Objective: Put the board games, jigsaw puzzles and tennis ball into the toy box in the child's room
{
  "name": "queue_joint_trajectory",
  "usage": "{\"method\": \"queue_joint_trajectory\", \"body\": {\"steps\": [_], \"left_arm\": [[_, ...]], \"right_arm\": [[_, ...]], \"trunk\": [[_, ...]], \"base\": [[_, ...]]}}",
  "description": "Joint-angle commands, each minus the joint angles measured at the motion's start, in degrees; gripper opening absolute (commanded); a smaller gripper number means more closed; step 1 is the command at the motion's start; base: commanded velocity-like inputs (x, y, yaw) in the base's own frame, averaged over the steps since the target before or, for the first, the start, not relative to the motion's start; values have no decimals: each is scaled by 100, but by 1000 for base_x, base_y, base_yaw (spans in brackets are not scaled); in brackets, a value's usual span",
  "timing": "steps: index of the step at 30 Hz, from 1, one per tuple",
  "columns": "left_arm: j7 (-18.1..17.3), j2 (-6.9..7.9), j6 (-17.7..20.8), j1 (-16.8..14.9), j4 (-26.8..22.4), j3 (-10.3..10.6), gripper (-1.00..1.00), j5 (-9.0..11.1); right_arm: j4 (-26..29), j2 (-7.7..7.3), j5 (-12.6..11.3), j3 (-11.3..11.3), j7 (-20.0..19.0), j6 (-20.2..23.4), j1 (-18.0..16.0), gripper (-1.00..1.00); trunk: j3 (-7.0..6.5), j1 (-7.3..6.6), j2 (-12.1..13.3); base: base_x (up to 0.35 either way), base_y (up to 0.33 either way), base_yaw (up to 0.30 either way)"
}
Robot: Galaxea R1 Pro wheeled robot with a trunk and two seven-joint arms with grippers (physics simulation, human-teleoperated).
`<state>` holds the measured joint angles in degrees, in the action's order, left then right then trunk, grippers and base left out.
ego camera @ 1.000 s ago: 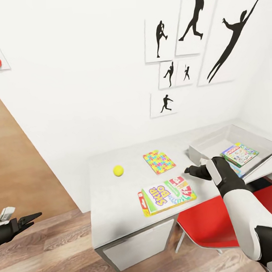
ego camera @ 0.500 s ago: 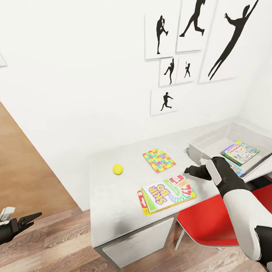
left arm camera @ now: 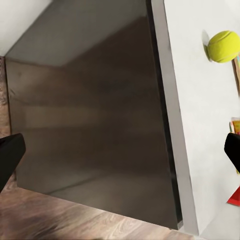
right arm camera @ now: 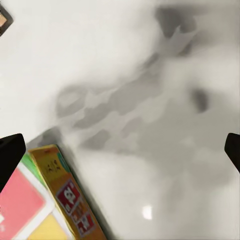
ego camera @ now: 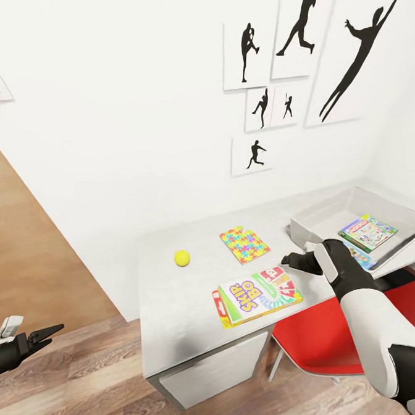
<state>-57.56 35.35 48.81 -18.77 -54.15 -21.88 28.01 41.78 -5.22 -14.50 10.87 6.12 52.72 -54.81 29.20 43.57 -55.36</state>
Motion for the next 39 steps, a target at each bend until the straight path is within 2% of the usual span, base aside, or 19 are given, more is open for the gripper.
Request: {"method": "queue_joint_trajectory", "body": {"steps": [1,39], "left_arm": [[-9,2,31,-4,1,-4,100,12],[-9,4,32,-4,1,-1,100,12]], "right_arm": [[5,0,-62,3,56,19,-3,100],[5,-4,-62,3,56,25,-3,100]], "trunk": [[6,1,-4],[6,1,-4]], "base": [[0,10,0],[-17,37,0]]}}
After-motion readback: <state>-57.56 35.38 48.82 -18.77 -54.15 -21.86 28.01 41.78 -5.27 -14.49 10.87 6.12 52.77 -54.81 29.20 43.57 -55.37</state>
